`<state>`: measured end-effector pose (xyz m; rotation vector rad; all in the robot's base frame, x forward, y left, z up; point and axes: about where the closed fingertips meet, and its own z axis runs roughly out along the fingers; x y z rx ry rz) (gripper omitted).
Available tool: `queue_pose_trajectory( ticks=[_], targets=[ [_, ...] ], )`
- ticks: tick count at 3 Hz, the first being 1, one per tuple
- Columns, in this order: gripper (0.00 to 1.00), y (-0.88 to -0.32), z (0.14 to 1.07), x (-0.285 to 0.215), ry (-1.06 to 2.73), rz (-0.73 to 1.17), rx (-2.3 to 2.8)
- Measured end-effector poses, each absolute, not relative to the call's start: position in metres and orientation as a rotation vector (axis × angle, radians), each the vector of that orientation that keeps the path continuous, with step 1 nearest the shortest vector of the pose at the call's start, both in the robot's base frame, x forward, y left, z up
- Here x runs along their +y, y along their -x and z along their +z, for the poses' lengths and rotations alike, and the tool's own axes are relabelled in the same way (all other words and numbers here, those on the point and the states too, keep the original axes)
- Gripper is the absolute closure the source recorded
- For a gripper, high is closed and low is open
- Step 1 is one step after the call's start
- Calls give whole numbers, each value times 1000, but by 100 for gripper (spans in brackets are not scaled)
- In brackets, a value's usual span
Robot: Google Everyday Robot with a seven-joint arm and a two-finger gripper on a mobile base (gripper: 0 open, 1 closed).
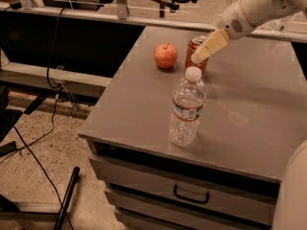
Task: Move coke can near apple
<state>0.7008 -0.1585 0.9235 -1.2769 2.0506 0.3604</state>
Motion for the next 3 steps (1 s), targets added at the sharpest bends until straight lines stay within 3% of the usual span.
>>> queue_pose_trajectory(
  ticks=[2, 3],
  targets=[
    [0, -674, 912, -232, 1215, 343, 2121],
    [0, -674, 912, -232, 1216, 343, 2121]
  ],
)
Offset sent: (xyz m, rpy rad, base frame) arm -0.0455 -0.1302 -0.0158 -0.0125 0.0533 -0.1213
